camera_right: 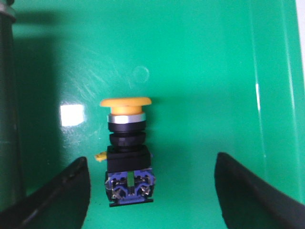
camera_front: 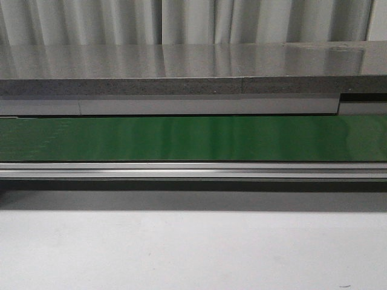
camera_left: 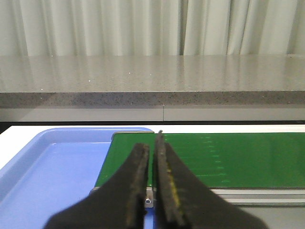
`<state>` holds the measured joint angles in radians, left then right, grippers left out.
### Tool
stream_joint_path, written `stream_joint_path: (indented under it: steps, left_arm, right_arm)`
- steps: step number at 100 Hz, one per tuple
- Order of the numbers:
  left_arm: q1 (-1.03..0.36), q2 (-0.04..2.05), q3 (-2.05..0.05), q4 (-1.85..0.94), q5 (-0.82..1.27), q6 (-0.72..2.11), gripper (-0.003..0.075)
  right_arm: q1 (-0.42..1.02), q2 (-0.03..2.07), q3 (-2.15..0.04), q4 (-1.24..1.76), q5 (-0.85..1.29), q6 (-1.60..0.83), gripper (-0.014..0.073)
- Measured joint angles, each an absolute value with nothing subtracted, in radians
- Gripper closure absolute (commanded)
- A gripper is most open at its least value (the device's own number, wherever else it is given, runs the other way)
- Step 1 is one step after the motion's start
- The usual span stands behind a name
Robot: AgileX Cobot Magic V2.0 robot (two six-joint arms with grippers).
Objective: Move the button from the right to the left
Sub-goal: 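Lower the right gripper around the yellow-capped push button and close, then lift the push button with the right gripper over the conveyor belt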
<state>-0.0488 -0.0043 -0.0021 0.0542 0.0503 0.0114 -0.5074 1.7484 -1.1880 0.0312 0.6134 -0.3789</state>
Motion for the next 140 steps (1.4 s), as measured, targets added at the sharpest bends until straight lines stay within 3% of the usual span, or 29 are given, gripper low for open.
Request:
stream_joint_path:
  steps: [85, 114, 126, 140]
  left_arm:
    - [-0.049, -0.004, -0.002, 0.054, 0.050, 0.011, 0.0715]
    - [-0.049, -0.004, -0.002, 0.054, 0.050, 0.011, 0.0715]
    - [-0.049, -0.004, -0.002, 0.054, 0.050, 0.011, 0.0715]
    - [-0.049, -0.004, -0.002, 0.054, 0.050, 0.011, 0.0715]
  right_arm:
    - [-0.507, 1.894, -1.190, 0.059, 0.632, -0.438, 0.0090]
    - [-0.526, 1.913, -1.190, 0.059, 0.632, -0.440, 0.0355]
    - [-0.537, 1.913, -1.193, 0.059, 0.632, -0.443, 0.0407]
    - [-0.538, 1.913, -1.193, 0.059, 0.633, -0.445, 0.0411]
